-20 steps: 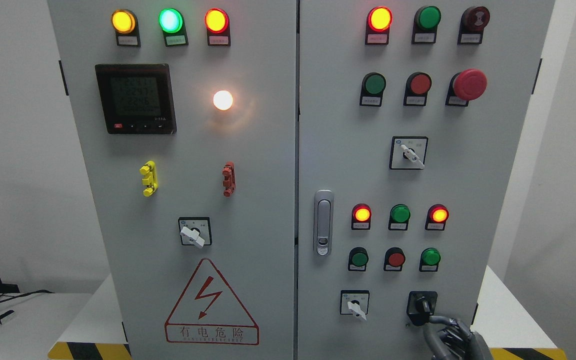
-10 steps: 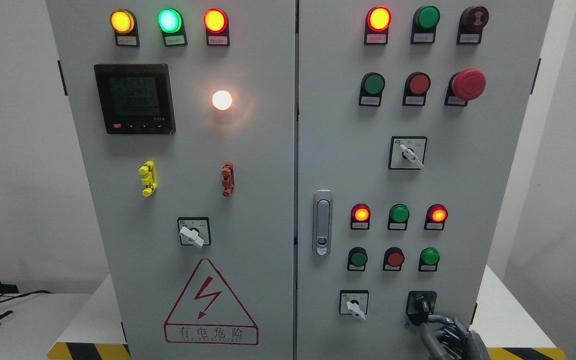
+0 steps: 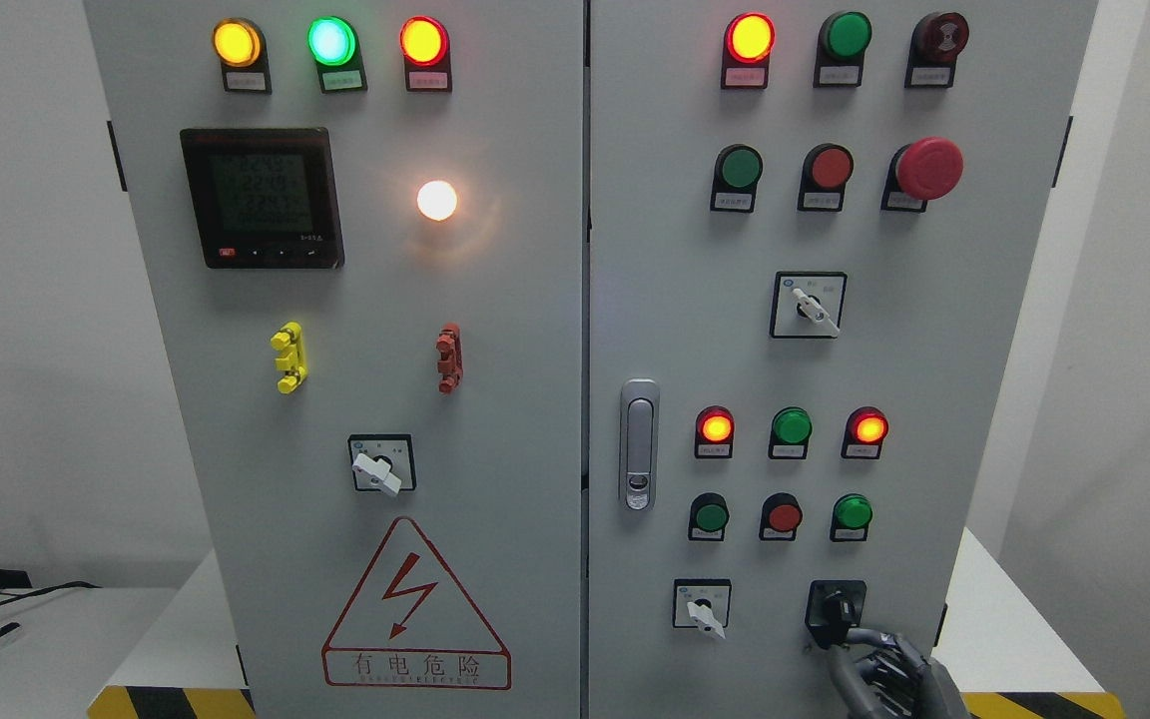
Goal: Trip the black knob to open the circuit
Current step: 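Twist the black knob with the right hand to switch it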
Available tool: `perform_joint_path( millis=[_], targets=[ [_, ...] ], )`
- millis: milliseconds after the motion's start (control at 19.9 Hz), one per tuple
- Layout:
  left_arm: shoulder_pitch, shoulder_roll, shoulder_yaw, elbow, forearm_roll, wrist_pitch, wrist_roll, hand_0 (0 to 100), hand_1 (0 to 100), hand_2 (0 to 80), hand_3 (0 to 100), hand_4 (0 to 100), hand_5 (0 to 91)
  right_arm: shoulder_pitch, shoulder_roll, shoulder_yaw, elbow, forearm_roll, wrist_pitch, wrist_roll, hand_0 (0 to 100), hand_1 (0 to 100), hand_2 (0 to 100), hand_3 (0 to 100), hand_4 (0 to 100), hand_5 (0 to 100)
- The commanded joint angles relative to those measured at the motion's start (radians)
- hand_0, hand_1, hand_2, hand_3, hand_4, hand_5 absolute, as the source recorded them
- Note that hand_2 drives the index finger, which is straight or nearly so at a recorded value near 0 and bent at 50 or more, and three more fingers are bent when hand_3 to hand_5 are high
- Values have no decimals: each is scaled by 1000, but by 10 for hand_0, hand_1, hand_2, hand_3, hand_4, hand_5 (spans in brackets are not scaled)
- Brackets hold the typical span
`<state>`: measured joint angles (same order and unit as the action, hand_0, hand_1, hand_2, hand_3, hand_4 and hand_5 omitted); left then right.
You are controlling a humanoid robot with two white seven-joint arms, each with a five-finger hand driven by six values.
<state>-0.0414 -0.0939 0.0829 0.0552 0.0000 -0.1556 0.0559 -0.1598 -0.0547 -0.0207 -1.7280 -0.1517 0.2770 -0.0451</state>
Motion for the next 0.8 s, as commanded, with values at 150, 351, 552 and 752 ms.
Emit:
perform_joint_path(
  millis=[150, 351, 552, 752],
  targets=[
    [0, 0, 0, 0, -31, -1, -1, 120, 389, 0, 0, 0, 0, -6, 1, 10, -2, 0, -1, 2, 402, 731, 436, 742, 688, 671],
    [0, 0, 0, 0, -31, -1, -1, 120, 389, 0, 0, 0, 0, -6, 1, 13, -4, 0, -2, 2, 403, 731, 435, 742, 688, 671],
    [0, 0, 0, 0, -31, -1, -1, 120, 389, 0, 0, 0, 0, -6, 4, 18, -5, 0, -4, 2, 404, 730, 434, 742, 688, 671],
    [0, 0, 0, 0, -31, -1, -1, 120, 389, 0, 0, 0, 0, -4, 6, 18, -10, -2, -6, 4, 405, 730, 434, 742, 688, 670]
  ],
)
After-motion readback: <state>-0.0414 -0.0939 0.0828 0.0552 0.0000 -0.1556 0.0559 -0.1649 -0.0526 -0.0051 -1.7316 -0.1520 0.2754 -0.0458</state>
